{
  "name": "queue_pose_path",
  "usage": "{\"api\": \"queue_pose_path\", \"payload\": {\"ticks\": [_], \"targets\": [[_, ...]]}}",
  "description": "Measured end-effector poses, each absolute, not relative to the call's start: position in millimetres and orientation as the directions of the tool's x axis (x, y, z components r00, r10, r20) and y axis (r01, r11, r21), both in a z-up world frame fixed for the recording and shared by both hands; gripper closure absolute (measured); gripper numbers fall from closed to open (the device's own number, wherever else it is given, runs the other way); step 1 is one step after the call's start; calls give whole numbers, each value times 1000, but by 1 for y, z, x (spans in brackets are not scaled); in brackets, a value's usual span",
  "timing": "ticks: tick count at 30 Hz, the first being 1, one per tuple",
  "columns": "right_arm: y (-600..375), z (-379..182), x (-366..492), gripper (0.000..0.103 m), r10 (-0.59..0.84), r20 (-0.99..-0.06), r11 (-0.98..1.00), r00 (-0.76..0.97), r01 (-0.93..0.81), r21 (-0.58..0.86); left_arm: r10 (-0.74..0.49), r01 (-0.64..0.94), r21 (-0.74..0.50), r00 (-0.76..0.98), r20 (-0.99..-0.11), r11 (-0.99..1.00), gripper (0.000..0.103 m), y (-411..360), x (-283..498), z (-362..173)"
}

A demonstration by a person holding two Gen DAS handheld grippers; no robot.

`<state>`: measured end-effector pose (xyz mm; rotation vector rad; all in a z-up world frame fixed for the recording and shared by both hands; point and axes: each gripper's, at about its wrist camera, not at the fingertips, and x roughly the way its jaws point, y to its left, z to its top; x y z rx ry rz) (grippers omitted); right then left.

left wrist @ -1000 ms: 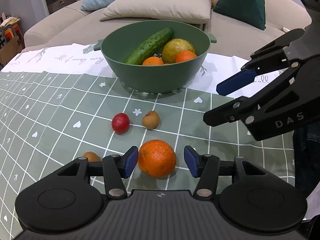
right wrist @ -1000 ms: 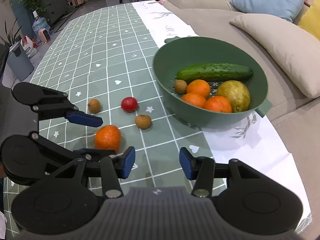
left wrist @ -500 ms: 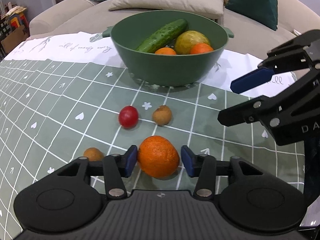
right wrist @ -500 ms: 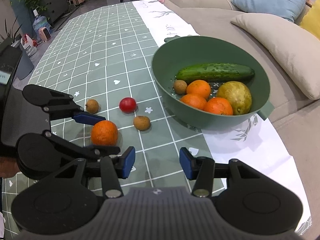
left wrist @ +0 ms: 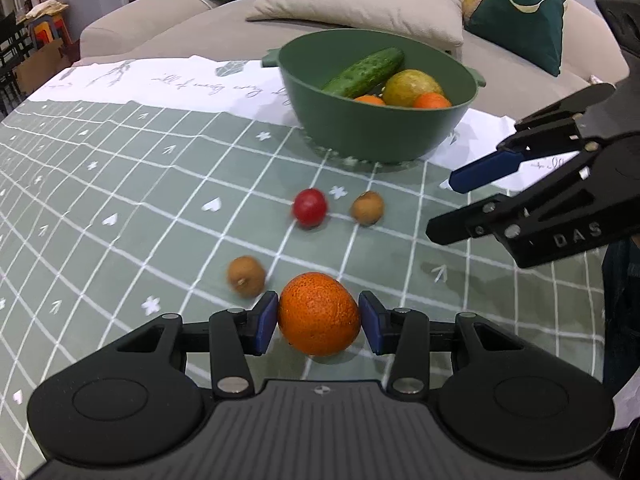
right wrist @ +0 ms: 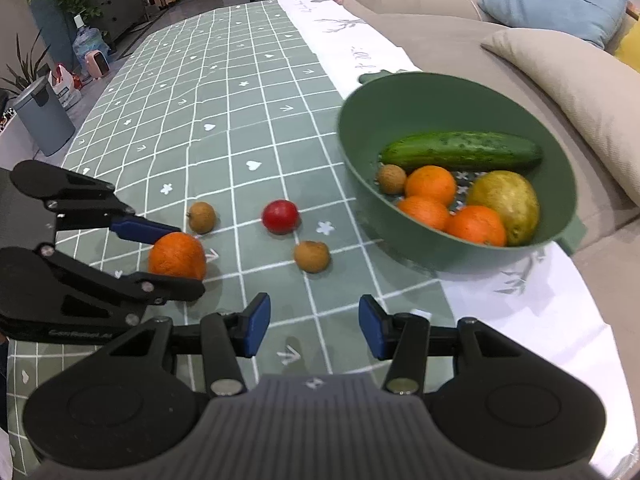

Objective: Organize fruits
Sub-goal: 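Grasp an orange with the left gripper while the right gripper grasps a kiwi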

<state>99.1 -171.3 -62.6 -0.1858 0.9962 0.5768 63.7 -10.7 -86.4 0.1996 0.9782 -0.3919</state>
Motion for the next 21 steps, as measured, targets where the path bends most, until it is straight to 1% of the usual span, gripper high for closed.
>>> {"api": "queue_pose_path", "payload": {"ticks": [6, 13, 16, 17, 20, 21], "targets": [[-150, -71, 104, 57, 379, -825, 831, 419, -547, 103, -199, 373, -2, 492, -848, 928, 53, 10, 60, -91], [-138, -89, 122, 57, 344, -831, 859, 438, -505, 89, -194, 356, -7, 492, -849, 934, 53, 19, 60, -93], [-137, -95, 128, 59, 330, -831, 869, 447, -489, 82, -195, 356, -10, 489, -850, 935, 53, 19, 61, -94], [-137, -96, 130, 60, 328, -831, 871, 449, -484, 83, -197, 356, -11, 489, -850, 934, 53, 19, 61, -95], [-137, -99, 133, 73, 330, -833, 871, 444, -483, 88, -200, 355, -15, 491, -848, 935, 53, 19, 61, -95], [-137, -100, 134, 79, 333, -834, 869, 439, -485, 92, -201, 354, -17, 492, -847, 935, 53, 19, 62, -95]]}}
